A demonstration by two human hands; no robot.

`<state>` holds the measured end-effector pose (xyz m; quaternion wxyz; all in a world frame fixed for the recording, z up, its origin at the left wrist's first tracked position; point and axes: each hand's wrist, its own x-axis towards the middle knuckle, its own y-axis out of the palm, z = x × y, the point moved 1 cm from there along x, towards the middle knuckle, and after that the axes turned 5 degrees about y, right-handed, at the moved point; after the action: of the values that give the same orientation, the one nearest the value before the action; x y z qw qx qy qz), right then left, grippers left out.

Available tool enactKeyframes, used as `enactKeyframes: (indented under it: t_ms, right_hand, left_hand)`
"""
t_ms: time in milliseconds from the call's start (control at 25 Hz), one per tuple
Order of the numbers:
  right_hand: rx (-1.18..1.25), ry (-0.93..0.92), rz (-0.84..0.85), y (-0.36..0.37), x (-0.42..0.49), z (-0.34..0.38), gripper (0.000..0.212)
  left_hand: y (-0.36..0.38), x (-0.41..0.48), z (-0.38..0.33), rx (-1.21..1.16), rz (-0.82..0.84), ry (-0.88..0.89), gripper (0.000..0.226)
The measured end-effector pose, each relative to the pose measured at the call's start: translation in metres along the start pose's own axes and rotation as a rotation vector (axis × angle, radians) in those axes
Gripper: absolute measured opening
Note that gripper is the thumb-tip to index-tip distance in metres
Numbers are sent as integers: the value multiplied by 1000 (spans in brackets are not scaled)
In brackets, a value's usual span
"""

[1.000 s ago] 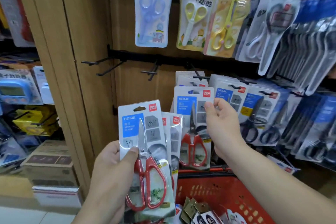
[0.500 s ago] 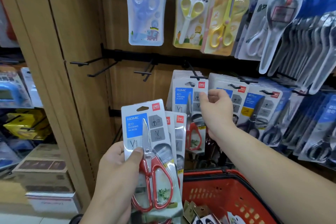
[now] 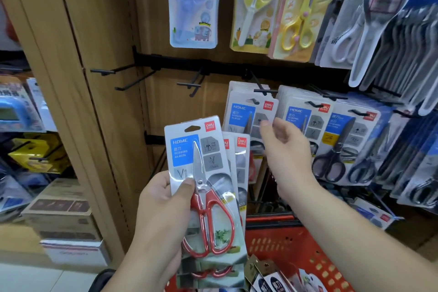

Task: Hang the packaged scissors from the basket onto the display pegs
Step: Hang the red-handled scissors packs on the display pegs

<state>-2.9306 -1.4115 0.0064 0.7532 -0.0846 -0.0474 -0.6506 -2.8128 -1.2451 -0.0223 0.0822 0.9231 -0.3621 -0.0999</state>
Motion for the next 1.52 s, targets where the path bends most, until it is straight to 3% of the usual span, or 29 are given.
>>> enactKeyframes:
  t_ms: [160,320,560,760,880,1200,1360,1520]
  right_hand:
    - [12,27,91,-12,-38,-14,53]
    - [35,115,179,-21,-43,-13,24]
    - [48,248,310,-42,-49,-17,22]
    - [93,105,108,-66,-38,-13,13]
    - [131,88,72,-68,-31,-13,12]
    - [166,72,73,-55,-25,-13,8]
    - [247,4,-104,-70,-3,-11,9]
    - [230,-74,-171,-84,8,-15,19]
  left_hand:
    - [11,-3,4,-1,25,10,11]
    - [18,-6,9,-3,39,1,12]
    - [29,-14,17,-106,99,-41,17]
    - [34,-15,15,-85,13,-15,11]
    - [31,-10,10,-49,-38,-1,9]
    - [31,-8,8,3,-38,1,12]
    - [31,-5,11,25,23,-7,18]
    - [40,-7,17,17,85,22,19]
